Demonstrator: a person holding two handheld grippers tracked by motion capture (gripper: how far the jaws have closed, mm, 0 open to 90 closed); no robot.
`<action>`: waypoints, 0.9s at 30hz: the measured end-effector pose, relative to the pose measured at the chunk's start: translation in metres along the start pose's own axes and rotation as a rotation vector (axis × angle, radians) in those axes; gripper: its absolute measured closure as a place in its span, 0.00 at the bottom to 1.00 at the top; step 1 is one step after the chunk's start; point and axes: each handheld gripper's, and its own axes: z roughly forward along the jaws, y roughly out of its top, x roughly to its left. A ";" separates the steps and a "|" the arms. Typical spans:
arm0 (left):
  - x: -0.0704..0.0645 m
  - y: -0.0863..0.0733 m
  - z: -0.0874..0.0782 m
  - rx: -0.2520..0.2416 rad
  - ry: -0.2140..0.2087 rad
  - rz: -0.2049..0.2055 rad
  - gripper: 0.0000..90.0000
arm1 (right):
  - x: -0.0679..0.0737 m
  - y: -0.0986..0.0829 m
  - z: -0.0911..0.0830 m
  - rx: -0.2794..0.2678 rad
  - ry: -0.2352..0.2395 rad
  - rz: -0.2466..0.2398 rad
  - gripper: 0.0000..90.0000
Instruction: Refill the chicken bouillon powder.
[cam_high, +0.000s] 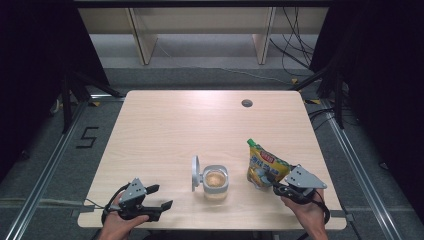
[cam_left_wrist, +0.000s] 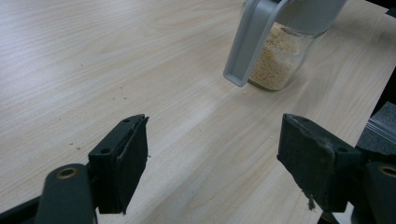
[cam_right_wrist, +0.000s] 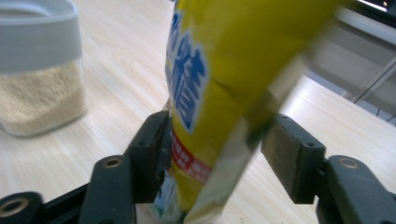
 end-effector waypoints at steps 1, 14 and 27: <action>0.000 0.000 0.000 0.001 0.000 0.001 0.26 | 0.002 0.000 -0.003 0.000 -0.004 0.037 0.45; 0.000 0.000 0.000 0.002 0.002 0.009 0.26 | 0.022 -0.003 -0.027 0.074 -0.049 0.144 0.41; -0.001 0.003 0.000 -0.006 -0.014 -0.014 0.26 | 0.029 -0.012 -0.035 0.164 -0.012 0.163 0.33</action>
